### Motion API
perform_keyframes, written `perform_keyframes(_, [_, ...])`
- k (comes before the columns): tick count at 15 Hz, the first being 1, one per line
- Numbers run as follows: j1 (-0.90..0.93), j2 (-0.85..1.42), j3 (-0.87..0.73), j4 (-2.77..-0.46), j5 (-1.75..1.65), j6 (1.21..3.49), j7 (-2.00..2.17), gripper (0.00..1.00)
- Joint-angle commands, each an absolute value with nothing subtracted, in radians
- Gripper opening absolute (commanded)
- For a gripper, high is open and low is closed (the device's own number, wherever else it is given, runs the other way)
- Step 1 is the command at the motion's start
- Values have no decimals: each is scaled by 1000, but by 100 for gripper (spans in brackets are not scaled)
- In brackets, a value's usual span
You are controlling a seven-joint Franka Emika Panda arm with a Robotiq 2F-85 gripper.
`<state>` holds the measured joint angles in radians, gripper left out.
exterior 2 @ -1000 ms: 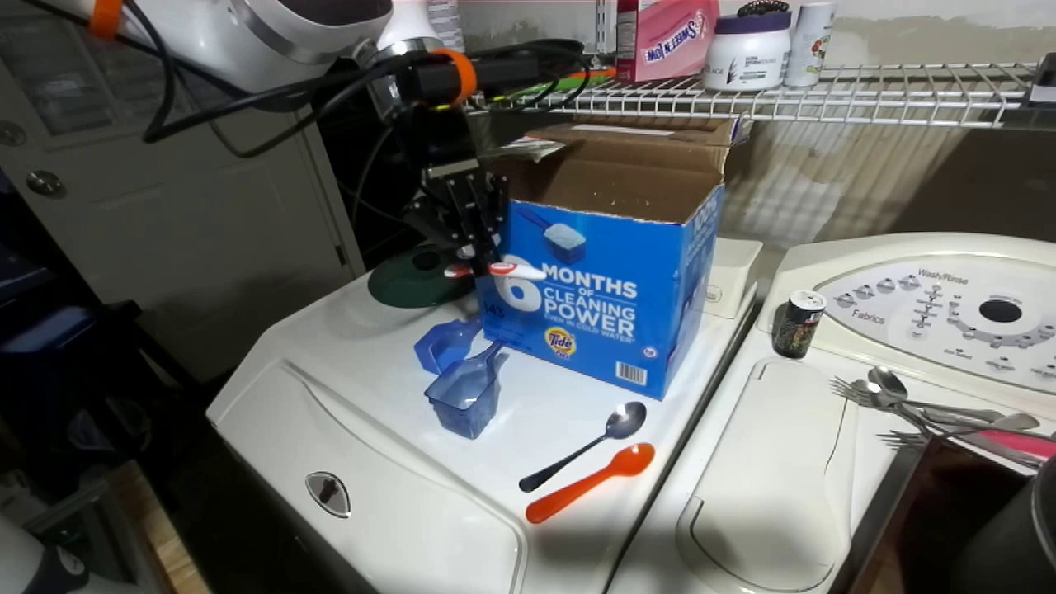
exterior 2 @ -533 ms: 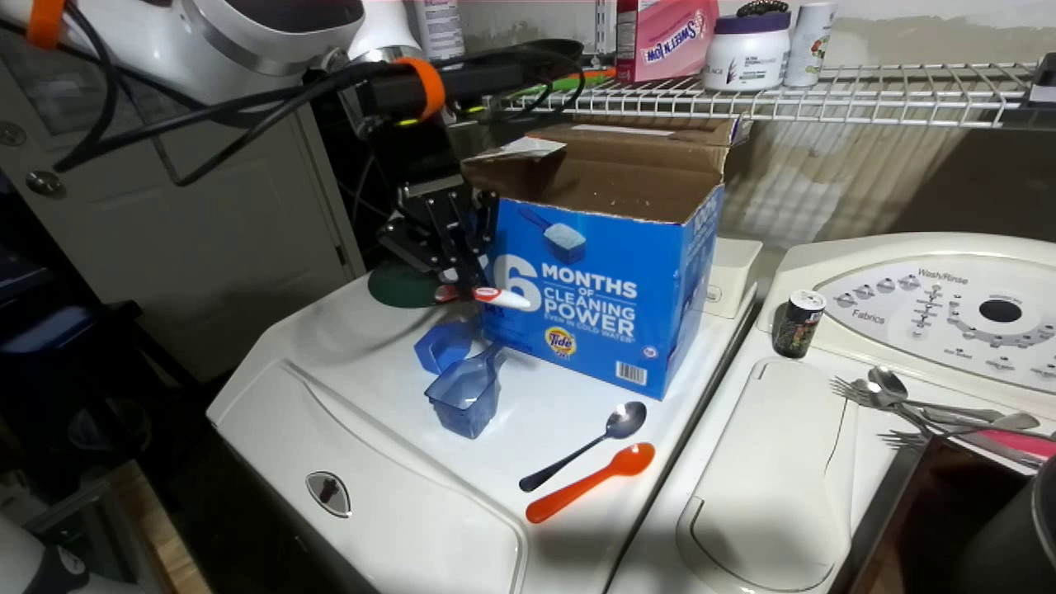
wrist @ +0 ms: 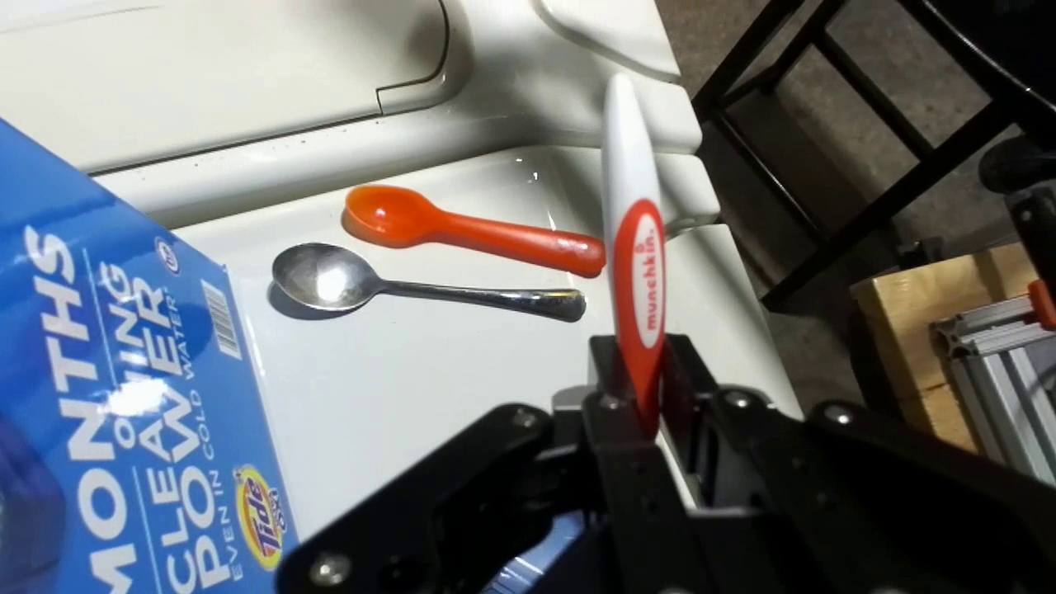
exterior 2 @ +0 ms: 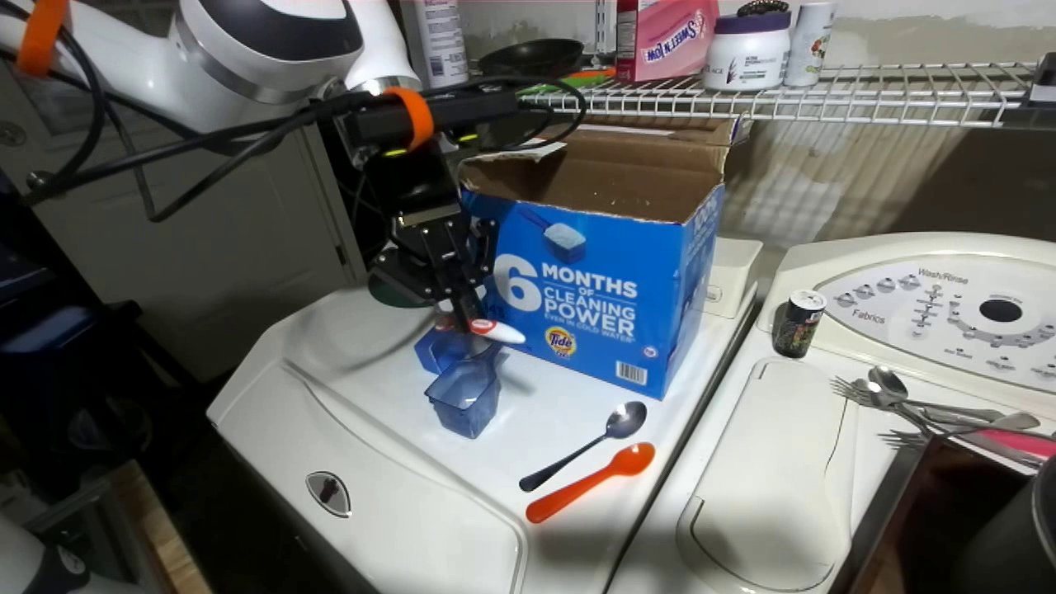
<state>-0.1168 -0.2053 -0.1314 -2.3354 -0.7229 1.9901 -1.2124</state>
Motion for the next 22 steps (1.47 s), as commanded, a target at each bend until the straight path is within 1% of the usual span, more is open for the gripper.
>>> perform_keyframes(1, [-114, -217, -128, -2363, -797, 2004, -1147, 4])
perform_keyframes(11, [-84, -182, -91, -2358, -886, 1953, -1055, 4])
perform_keyframes(22, [-62, -170, -73, -2352, -944, 1839, -992, 4])
